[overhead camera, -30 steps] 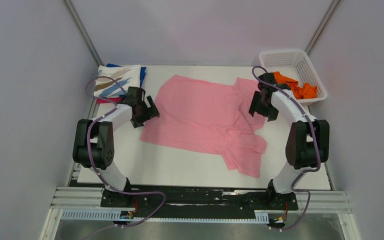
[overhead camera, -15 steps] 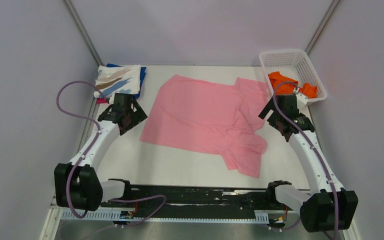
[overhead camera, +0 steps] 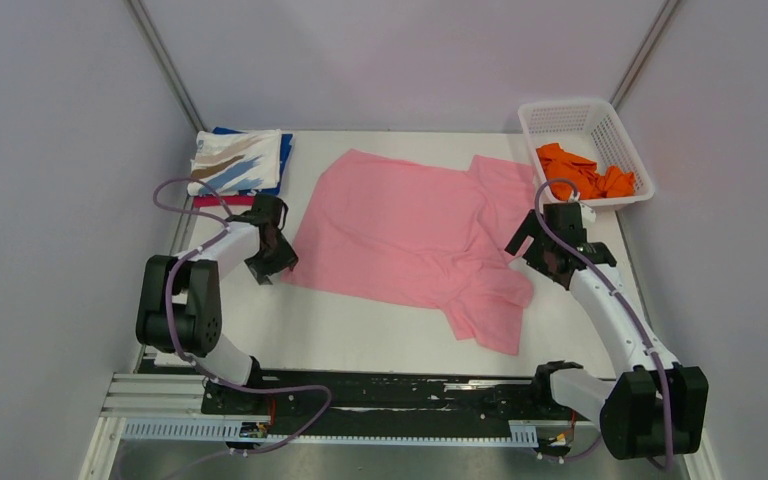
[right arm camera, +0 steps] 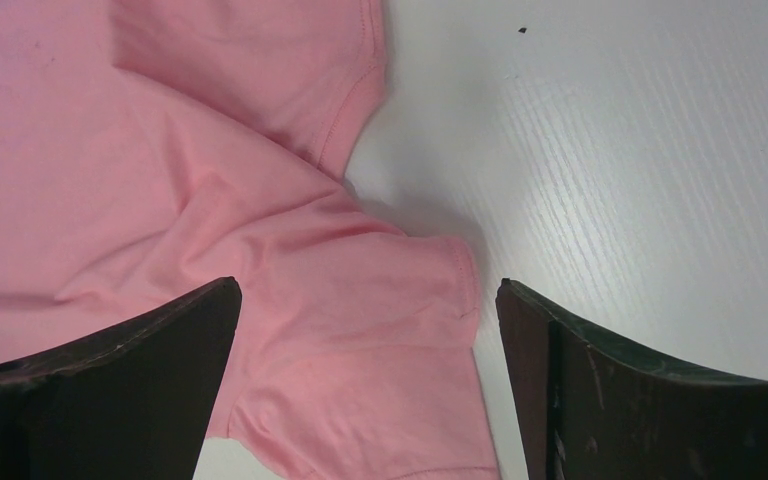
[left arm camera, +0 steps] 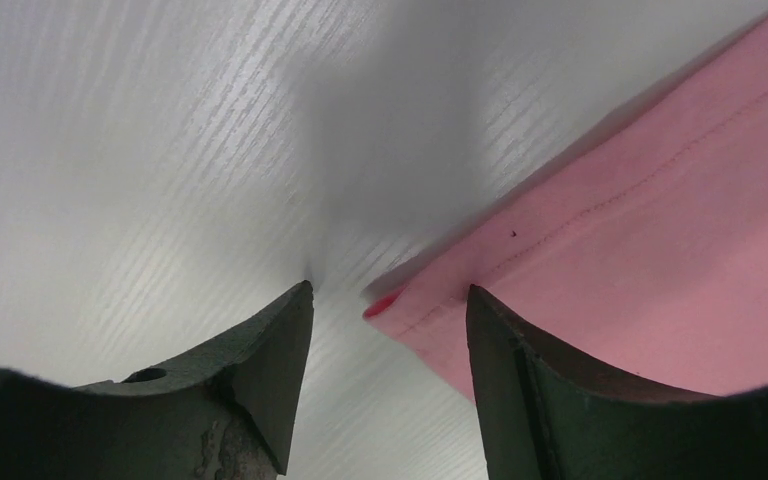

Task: Fold and stack the t-shirts
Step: Flatten out the tshirt

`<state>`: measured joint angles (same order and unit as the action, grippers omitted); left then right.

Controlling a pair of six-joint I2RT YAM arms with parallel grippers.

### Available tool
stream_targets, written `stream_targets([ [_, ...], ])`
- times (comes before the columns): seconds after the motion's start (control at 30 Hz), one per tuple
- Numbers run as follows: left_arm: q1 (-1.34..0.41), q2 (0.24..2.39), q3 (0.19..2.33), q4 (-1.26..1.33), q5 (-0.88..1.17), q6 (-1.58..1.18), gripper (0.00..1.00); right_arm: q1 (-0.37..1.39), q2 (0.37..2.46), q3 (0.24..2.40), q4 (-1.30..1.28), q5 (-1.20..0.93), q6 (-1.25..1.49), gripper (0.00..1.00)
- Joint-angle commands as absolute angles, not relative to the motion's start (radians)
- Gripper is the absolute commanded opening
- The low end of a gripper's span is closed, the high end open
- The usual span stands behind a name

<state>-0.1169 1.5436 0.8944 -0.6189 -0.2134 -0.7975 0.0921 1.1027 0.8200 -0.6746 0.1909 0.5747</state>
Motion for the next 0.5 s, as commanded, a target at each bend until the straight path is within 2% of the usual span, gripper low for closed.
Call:
stream_targets([
  [0.0,-0.11,1.595,0.933,-0.582,-0.178,-0.819,0.63,0.092,1.118,0.823,-0.63,0.187,0.572,1.0],
  [0.23,-0.114,1.632,0.934,-0.59,-0.165,-0.819,0.56,0.091,1.126,0.816,-0.63,0.206,0.571,1.0],
  [0.47,-0.179,1.658,0.933,-0.679,-0.206,-0.83,0.55,0.09,1.124,0.809,-0.631,0.231,0.579,1.0],
])
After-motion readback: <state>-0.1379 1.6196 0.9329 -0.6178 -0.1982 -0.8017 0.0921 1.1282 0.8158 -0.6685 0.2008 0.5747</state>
